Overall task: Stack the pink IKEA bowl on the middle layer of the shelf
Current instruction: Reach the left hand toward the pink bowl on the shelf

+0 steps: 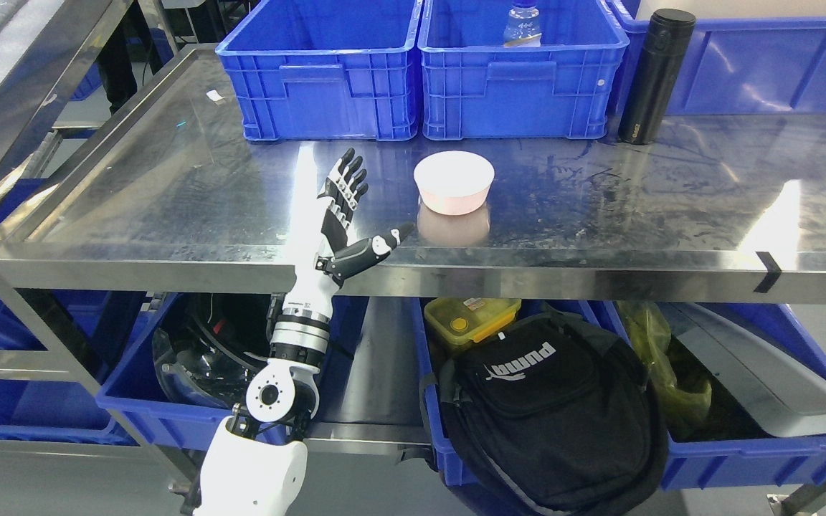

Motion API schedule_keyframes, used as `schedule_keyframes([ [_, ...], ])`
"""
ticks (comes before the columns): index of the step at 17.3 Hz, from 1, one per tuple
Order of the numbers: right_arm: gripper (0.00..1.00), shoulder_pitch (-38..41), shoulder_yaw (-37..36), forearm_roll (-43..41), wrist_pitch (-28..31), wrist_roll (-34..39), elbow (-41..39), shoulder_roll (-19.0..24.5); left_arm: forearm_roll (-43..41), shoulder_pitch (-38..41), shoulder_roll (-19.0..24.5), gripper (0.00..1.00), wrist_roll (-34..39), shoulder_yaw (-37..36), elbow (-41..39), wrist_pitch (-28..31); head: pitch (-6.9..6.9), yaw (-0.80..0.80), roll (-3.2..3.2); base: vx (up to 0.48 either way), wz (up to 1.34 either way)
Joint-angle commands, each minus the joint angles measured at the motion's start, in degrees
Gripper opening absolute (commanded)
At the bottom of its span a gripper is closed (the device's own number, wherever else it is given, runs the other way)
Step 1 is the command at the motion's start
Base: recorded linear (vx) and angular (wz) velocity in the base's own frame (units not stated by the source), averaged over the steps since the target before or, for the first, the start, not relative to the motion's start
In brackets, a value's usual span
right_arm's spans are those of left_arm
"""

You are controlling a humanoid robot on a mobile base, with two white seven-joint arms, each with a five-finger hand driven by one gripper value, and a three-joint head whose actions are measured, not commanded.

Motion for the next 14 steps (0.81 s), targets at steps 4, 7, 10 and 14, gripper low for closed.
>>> schedule_keyframes([
  [4, 1.00, 1.23, 0.00, 0.00, 0.04, -0.02, -1.00, -1.00, -0.21, -4.02, 1.00, 1.00, -0.45, 1.43, 0.07, -0.37, 0.00, 0.00, 0.00, -0.004, 0.03],
  [7, 1.00, 1.23, 0.00, 0.00, 0.04, -0.02, -1.00, -1.00, -8.77, -8.41, 6.83, 1.00, -3.61, 0.64, 1.21, -0.28, 0.00, 0.00, 0.00, 0.000, 0.00],
  [10, 1.00, 1.23, 0.00, 0.00, 0.04, -0.02, -1.00, -1.00, -37.90, -12.98, 9.23, 1.00, -15.68, 0.12, 4.03, -0.02, 0.00, 0.00, 0.00, 0.000, 0.00],
  [14, 1.00, 1.23, 0.00, 0.00, 0.04, -0.02, -1.00, -1.00, -55.47, -21.33, 12.03, 1.00, -39.64, 0.29, 3.85, -0.46, 0.00, 0.00, 0.00, 0.000, 0.00],
])
